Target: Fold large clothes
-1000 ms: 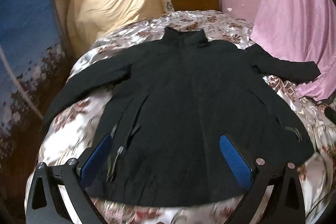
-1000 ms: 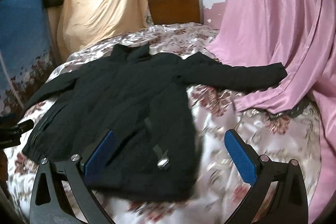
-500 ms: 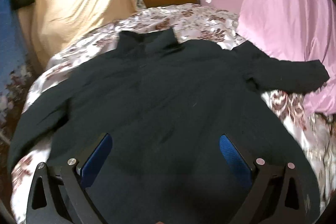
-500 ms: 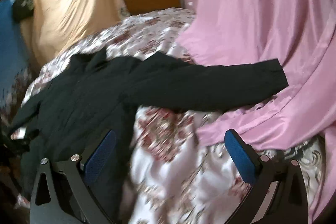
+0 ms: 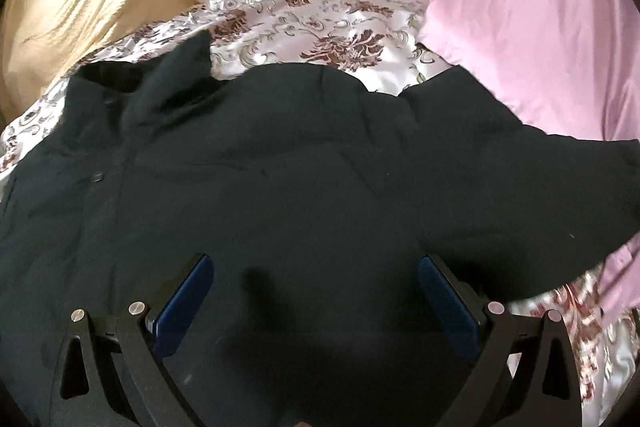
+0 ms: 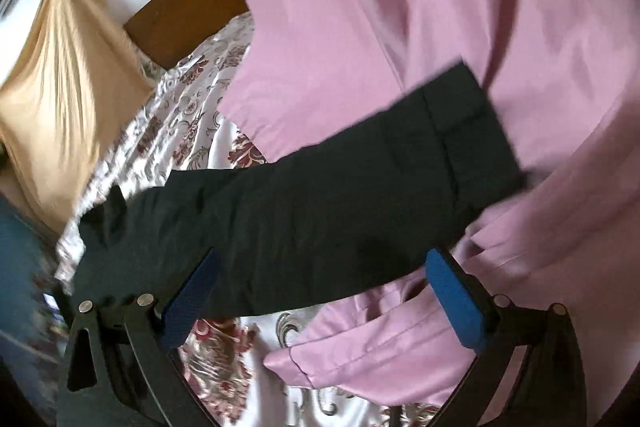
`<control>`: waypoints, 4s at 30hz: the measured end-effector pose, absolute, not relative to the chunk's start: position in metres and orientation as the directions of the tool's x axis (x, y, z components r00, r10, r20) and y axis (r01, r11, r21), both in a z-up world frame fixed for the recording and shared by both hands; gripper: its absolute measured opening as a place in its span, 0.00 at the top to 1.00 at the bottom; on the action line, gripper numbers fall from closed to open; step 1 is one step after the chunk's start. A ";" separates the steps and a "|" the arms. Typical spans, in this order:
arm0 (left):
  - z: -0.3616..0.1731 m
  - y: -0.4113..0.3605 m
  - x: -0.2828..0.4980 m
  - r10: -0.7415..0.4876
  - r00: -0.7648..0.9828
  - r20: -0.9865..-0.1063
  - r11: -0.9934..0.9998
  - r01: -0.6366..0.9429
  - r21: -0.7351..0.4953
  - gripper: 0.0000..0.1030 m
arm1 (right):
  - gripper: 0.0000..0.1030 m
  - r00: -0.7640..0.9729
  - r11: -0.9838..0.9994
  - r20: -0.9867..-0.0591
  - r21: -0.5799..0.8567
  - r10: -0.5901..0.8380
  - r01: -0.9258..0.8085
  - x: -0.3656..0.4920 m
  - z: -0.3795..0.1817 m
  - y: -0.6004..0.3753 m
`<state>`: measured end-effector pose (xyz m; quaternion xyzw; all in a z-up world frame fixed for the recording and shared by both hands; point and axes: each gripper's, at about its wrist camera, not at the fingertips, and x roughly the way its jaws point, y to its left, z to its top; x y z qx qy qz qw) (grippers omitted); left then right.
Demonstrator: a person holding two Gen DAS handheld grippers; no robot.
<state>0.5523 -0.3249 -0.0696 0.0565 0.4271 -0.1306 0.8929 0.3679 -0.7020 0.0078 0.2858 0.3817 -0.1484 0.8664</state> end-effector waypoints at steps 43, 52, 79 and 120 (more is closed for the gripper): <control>0.003 -0.034 0.517 -0.373 0.503 -0.780 0.928 0.184 -0.325 0.00 | 0.87 0.859 0.994 -0.503 0.099 0.094 -0.051 0.457 0.103 -0.340; -0.025 0.048 0.490 -0.314 0.498 -0.808 0.947 0.108 -0.302 0.00 | 0.87 0.695 0.963 -0.673 0.107 0.253 -0.247 0.464 0.021 -0.227; -0.087 -0.081 0.538 -0.508 0.416 -0.754 0.859 0.190 -0.474 0.50 | 0.36 0.625 0.953 -0.736 0.091 0.259 -0.289 0.374 -0.029 -0.274; -0.085 0.051 0.559 0.031 0.632 -0.775 0.992 -0.115 -0.055 0.95 | 0.31 0.574 1.000 -0.819 -0.004 0.002 -0.009 0.559 -0.110 -0.318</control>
